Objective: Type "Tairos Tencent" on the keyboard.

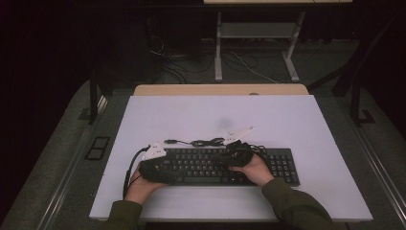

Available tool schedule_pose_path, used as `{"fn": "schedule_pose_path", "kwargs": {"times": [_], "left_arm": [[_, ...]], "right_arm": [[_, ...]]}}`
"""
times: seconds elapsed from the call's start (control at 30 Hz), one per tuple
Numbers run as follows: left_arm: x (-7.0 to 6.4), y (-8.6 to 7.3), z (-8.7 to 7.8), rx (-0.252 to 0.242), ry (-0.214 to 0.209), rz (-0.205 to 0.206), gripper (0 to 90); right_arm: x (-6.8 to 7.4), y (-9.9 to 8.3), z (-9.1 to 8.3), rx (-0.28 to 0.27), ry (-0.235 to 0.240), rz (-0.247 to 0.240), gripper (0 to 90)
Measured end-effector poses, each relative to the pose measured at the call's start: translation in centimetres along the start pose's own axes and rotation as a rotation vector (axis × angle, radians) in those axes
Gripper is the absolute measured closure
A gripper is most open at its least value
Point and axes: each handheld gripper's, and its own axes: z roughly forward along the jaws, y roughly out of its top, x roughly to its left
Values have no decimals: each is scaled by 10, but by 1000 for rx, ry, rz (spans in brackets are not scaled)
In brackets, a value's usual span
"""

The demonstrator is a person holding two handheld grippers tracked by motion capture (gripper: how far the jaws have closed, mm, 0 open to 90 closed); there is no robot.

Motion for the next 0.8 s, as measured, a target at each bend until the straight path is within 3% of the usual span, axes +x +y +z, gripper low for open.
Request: {"fn": "schedule_pose_path", "kwargs": {"times": [0.2,0.27,0.5,0.63,0.8], "left_arm": [[0,0,0,-2,2,0,168],[0,0,0,-1,2,2,172],[-1,2,1,-1,2,5,179],[-1,3,2,2,2,8,195],[-1,5,3,7,-1,10,237]], "right_arm": [[-2,0,-6,-39,13,20,832],[-4,-1,-9,-65,14,33,760],[-6,-2,-13,-104,12,55,633],[-8,-3,-16,-126,-2,78,477],[-11,-5,-17,-144,-31,93,361]]}}
